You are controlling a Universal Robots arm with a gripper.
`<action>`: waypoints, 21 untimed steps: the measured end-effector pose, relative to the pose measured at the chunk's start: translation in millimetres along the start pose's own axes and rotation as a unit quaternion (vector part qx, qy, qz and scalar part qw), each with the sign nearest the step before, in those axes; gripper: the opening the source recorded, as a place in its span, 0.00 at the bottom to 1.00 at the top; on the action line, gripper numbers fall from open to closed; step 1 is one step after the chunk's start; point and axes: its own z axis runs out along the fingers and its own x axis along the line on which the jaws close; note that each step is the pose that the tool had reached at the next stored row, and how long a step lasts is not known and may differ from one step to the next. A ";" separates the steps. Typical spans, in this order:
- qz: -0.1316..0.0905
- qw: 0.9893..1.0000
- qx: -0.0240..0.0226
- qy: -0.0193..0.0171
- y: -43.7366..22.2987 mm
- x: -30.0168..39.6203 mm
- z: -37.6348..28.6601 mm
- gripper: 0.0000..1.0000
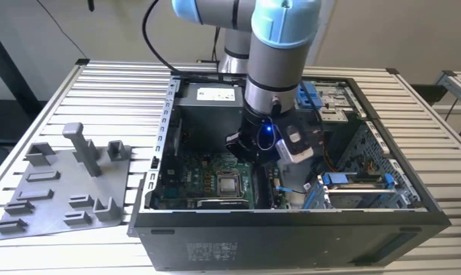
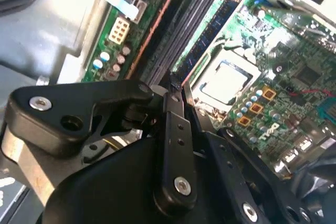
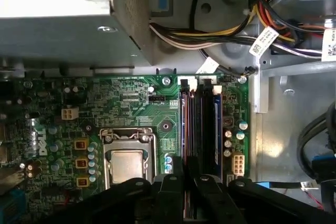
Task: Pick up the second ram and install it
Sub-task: 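Insert the second ram into the second slot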
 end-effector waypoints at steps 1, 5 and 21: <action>0.000 1.000 -0.001 0.000 -0.8 -0.7 0.2 0.15; 0.003 1.000 -0.002 0.000 -2.9 -1.6 1.3 0.15; 0.006 1.000 -0.002 0.002 -3.2 -7.6 4.2 0.15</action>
